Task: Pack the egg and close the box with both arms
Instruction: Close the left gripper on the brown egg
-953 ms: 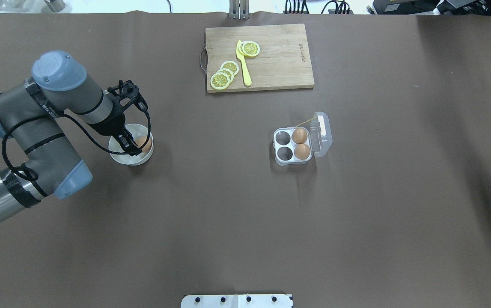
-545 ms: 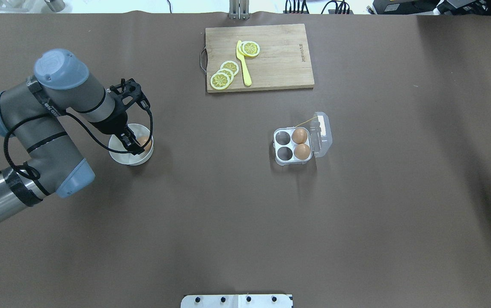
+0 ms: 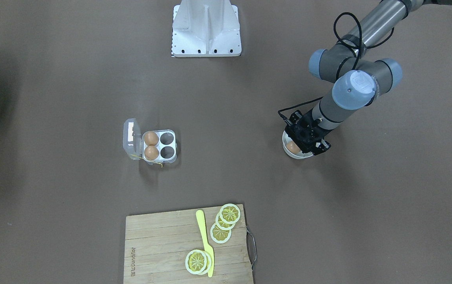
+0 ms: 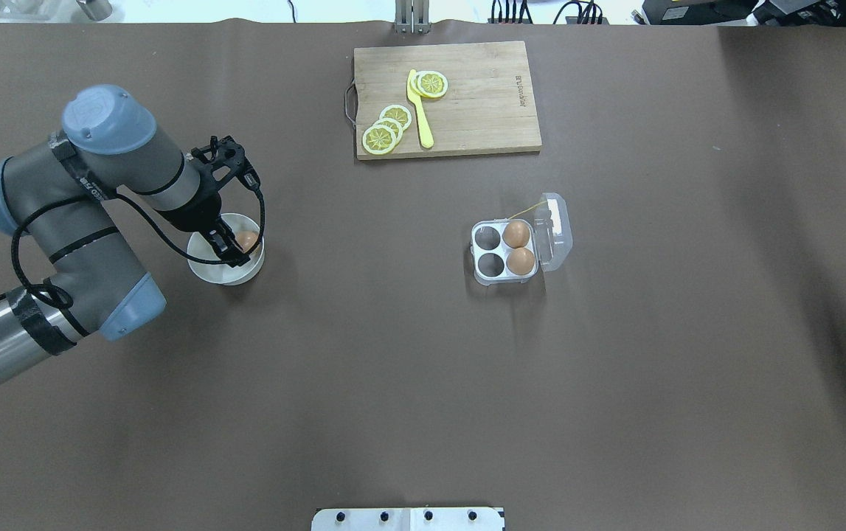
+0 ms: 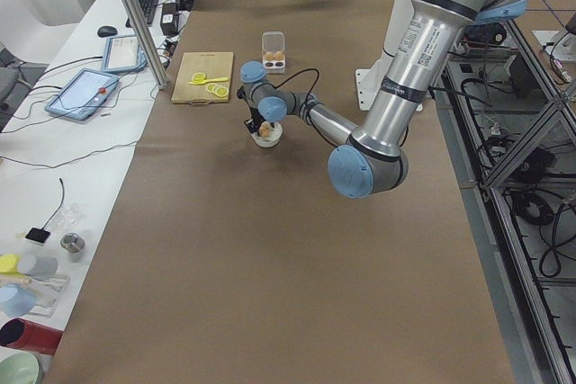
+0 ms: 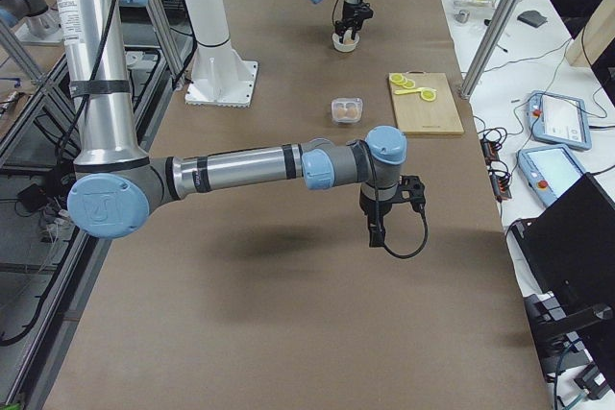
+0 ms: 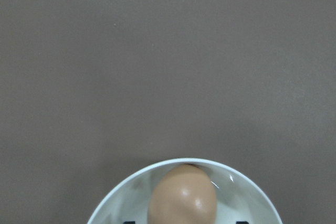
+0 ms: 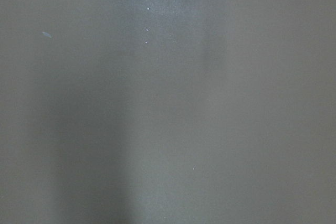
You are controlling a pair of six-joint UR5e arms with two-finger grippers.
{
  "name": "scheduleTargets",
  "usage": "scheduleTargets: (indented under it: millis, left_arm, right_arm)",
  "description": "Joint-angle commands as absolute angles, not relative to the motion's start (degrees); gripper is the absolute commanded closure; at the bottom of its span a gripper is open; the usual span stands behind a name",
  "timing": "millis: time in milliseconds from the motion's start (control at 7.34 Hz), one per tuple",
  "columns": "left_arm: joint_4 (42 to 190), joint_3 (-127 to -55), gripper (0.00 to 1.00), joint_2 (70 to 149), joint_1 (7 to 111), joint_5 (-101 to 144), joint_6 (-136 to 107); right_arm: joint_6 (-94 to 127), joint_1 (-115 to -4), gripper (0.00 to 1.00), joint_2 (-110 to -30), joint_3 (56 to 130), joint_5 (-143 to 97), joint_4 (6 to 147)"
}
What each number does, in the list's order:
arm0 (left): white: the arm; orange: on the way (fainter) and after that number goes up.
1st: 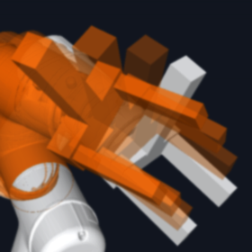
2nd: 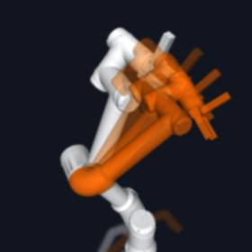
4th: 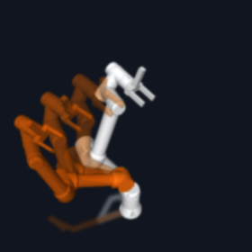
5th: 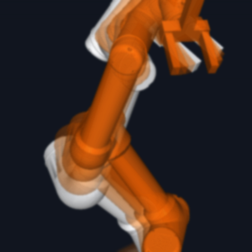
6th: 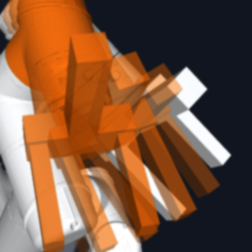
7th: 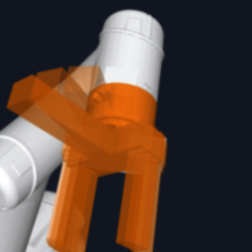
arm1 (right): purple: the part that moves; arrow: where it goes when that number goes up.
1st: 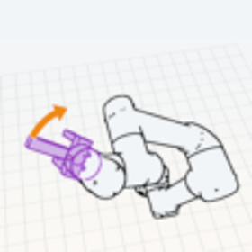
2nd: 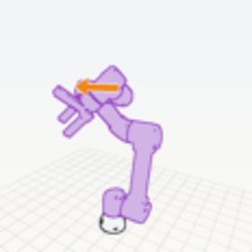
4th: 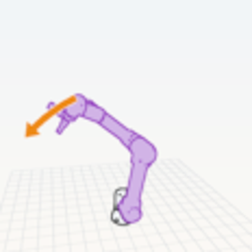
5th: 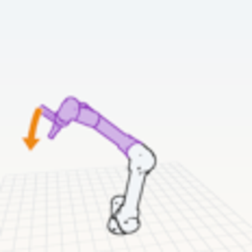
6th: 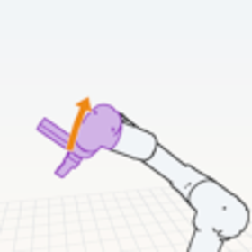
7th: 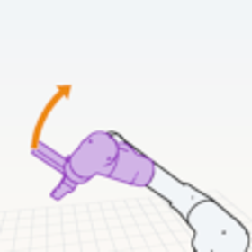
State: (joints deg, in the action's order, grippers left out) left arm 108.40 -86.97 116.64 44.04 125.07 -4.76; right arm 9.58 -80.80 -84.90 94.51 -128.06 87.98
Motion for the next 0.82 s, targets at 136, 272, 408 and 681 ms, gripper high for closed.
scheduleTargets:
  millis: [136,272,408,681]
  left_arm:
    - [108.37,-85.61,0.29,117.77,44.03,124.98,-4.83]
    - [108.37,-85.61,0.33,117.77,44.03,125.07,-4.83]
    - [108.37,-85.61,0.37,117.86,44.03,125.07,-4.83]
    - [108.37,-85.61,0.37,117.86,44.03,124.98,-4.83]
  right_arm:
    - [9.58,-80.68,0.00,-84.90,94.48,-128.06,87.98]
    - [9.58,-80.68,0.00,-84.90,94.48,-128.06,87.98]
    - [9.58,-80.68,0.00,-84.90,94.48,-128.06,87.98]
    - [9.58,-80.68,0.00,-84.90,94.48,-128.14,87.98]
